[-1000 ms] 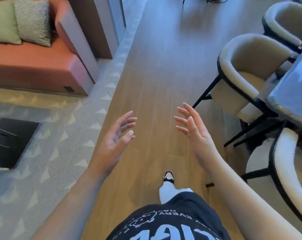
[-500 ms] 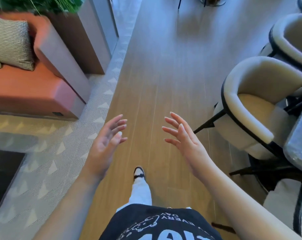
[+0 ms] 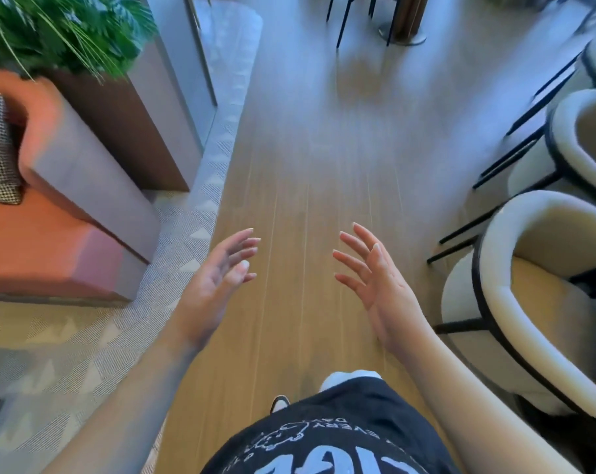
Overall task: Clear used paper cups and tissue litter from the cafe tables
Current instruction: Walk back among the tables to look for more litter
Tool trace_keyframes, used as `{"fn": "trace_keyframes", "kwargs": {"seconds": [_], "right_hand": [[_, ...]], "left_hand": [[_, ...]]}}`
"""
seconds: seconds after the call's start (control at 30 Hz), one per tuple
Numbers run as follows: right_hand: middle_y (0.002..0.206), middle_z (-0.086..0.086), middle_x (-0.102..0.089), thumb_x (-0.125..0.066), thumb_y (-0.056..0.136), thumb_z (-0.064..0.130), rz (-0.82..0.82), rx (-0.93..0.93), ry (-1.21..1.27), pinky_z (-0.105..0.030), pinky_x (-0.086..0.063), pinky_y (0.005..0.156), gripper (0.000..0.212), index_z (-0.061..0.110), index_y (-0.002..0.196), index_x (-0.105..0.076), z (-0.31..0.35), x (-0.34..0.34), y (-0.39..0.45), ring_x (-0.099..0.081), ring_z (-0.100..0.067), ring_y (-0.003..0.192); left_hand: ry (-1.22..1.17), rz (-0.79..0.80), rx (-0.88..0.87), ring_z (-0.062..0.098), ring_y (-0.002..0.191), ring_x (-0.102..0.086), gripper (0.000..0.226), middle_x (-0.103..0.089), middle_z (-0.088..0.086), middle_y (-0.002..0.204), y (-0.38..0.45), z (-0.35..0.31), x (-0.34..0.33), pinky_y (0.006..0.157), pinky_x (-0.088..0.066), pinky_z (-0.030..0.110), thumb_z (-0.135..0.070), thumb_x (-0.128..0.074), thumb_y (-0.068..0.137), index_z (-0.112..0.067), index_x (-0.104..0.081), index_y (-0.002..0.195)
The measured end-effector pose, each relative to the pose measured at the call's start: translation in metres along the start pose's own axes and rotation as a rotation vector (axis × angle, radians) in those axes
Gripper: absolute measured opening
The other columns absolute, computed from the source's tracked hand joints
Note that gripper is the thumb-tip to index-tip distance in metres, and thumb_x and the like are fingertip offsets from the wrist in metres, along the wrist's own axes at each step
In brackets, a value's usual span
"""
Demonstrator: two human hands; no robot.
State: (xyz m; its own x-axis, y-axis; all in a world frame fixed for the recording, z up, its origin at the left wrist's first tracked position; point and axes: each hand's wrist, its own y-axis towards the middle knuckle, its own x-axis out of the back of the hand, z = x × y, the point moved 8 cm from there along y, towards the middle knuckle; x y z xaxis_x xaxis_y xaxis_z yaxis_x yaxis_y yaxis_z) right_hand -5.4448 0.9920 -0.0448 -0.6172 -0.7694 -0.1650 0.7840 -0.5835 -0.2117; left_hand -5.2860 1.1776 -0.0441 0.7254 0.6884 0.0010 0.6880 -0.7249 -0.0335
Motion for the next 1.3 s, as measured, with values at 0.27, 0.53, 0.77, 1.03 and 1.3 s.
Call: {"fn": "trace_keyframes", "kwargs": {"seconds": [0.27, 0.53, 0.77, 1.03, 1.3], "right_hand": [[0.140, 0.012, -0.060, -0.036, 0.093, 0.056, 0.050, -0.044, 0.031, -0.047, -0.047, 0.109, 0.052, 0.035, 0.139, -0.050, 0.027, -0.001, 0.162, -0.061, -0.013, 0.125], [0.144, 0.024, -0.051, -0.035, 0.088, 0.073, 0.152, 0.021, -0.136, -0.044, -0.043, 0.112, 0.055, 0.053, 0.139, -0.041, 0.080, 0.029, 0.344, -0.053, -0.003, 0.131], [0.139, 0.029, -0.054, -0.034, 0.096, 0.063, 0.145, 0.056, -0.172, -0.030, -0.047, 0.105, 0.048, 0.049, 0.142, -0.041, 0.117, 0.028, 0.472, -0.055, -0.002, 0.129], [0.141, 0.024, -0.053, -0.031, 0.102, 0.057, 0.083, 0.026, -0.194, -0.033, -0.047, 0.108, 0.045, 0.044, 0.145, -0.040, 0.129, 0.009, 0.630, -0.055, -0.003, 0.128], [0.140, 0.027, -0.054, -0.036, 0.092, 0.069, 0.070, 0.082, -0.228, -0.038, -0.046, 0.108, 0.050, 0.054, 0.140, -0.043, 0.185, -0.030, 0.792, -0.055, -0.003, 0.129]], "left_hand": [[-0.009, 0.010, 0.004, 0.012, 0.134, -0.055, 0.060, -0.061, -0.013, 0.139, 0.166, -0.004, -0.007, 0.102, -0.053, 0.032, -0.046, -0.057, 0.087, -0.026, -0.053, 0.143], [0.024, -0.023, -0.018, 0.012, 0.135, -0.053, 0.052, -0.058, -0.016, 0.142, 0.354, -0.021, -0.018, 0.106, -0.053, 0.041, -0.046, -0.057, 0.090, -0.038, -0.055, 0.142], [0.055, -0.074, -0.038, 0.012, 0.135, -0.054, 0.046, -0.056, -0.020, 0.141, 0.482, -0.035, 0.001, 0.105, -0.052, 0.043, -0.048, -0.058, 0.090, -0.056, -0.055, 0.135], [0.004, -0.074, 0.011, 0.007, 0.131, -0.056, 0.051, -0.058, -0.026, 0.135, 0.640, -0.009, 0.053, 0.097, -0.056, 0.027, -0.043, -0.058, 0.092, -0.043, -0.047, 0.141], [-0.002, -0.028, -0.006, 0.008, 0.132, -0.055, 0.060, -0.058, -0.024, 0.136, 0.820, -0.038, 0.108, 0.100, -0.055, 0.032, -0.048, -0.058, 0.086, -0.040, -0.046, 0.144]]}}
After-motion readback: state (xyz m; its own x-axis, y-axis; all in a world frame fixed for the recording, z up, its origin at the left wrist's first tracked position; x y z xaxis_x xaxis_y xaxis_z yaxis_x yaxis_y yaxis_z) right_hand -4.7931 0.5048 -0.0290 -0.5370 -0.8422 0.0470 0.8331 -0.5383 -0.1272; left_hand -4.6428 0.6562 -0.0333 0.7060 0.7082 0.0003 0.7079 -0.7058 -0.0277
